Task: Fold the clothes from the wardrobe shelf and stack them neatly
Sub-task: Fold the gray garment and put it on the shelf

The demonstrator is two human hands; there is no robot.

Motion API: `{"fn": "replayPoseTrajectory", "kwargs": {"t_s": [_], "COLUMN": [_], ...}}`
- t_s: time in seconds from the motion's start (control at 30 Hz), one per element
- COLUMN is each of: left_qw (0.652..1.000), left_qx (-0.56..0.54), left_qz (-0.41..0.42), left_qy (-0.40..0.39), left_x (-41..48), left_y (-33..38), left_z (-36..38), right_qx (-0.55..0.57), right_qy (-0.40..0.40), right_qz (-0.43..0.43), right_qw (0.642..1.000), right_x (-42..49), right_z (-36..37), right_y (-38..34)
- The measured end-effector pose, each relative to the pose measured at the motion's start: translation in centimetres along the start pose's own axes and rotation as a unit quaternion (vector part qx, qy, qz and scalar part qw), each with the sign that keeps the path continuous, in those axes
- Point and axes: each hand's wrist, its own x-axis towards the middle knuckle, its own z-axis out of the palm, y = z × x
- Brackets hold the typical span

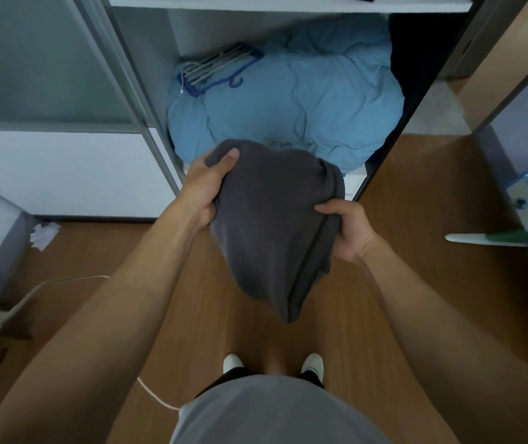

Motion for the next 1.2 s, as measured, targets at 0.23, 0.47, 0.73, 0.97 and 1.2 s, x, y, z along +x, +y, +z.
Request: {"fn": "replayPoseTrajectory", "kwargs": {"t_s": [0.23,0.47,0.73,0.97,1.2], "left_qw": [0.981,0.969,0.977,0.981,0.970], "left_qx": [-0.035,-0.029,-0.116,-0.013,0.149], "left_qz": [-0.137,-0.205,-0.173,-0.194,-0.174], "left_qy": [-0.136,-0.136,-0.039,0.008,-0.087], "left_x": [-1.8,-3.3,-3.3,-3.3,-3.4], "left_y": [-5.3,-9.4,-5.8,-4.7,-6.9], "left_z": [-3.5,-1.7,1.0,-1.5,-5.7], "right_qx": [0.088,0.122,-0.047,-0.109,-0.114], "right_qy": [0.013,0.024,0.033,0.118,0.175], "right_qz": [-0.034,-0.077,-0.001,-0.021,-0.032], "right_qw": [0.996,0.989,0.998,0.987,0.977], "right_x": [-0.9,-0.5,-0.9,-0.4,0.5], "right_z": [1.6,0.4,-2.9,-1.2,1.8], "right_y": [-0.8,-2.5,-0.1,3.8,2.9]}}
